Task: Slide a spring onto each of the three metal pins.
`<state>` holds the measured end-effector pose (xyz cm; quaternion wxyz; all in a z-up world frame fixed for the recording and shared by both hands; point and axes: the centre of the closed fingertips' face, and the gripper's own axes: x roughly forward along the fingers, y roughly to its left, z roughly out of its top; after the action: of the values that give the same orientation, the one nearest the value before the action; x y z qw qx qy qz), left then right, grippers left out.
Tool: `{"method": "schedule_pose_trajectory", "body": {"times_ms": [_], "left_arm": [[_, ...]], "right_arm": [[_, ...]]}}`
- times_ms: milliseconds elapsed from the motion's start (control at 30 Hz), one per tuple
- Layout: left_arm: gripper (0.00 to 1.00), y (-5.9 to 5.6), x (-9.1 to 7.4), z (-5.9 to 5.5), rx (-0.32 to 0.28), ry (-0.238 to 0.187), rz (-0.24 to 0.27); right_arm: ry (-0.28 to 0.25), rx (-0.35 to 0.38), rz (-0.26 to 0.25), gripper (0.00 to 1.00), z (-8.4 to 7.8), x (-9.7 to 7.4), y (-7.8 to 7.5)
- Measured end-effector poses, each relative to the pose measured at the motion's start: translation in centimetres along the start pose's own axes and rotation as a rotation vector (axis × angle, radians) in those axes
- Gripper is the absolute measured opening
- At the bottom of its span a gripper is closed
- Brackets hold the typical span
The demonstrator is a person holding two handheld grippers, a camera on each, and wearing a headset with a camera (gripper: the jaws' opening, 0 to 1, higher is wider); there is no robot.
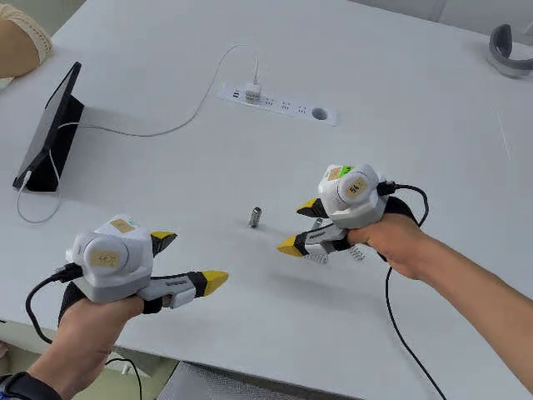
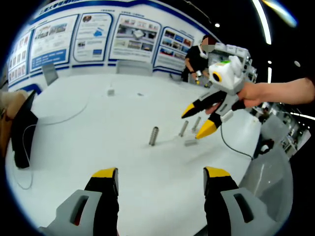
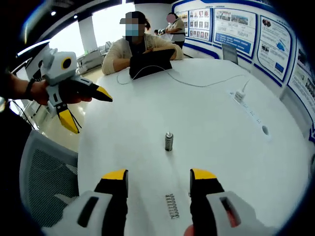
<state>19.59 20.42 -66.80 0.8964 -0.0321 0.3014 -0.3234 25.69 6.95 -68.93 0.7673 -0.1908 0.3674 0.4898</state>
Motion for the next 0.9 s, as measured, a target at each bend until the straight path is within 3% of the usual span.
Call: {"method": "schedule_pose_trajectory", "body": {"times_ms": [167,433,633,900], "left_arm": [[0.72,-0.1,0.1,0.3,0.001,-0.002,-0.003],[0.72,-0.2,0.5,0.6,-0.003,-0.002,-0.008],[0.72,-0.4,0.8,0.5,-0.002,0.005,-0.014],[0.72,-0.6,1.5,0.3,0.002,0.007,-0.027]], "right_arm": [[-0.09,0.113,-0.037,0.54,0.2,-1.3,0.1],[-0.128,0.194,-0.087,0.57,-1.3,-2.3,0.1],[-0.134,0.242,-0.095,0.57,-2.9,-2.3,0.5],[-0.186,0.33,-0.13,0.58,-4.2,-2.8,0.5]]}}
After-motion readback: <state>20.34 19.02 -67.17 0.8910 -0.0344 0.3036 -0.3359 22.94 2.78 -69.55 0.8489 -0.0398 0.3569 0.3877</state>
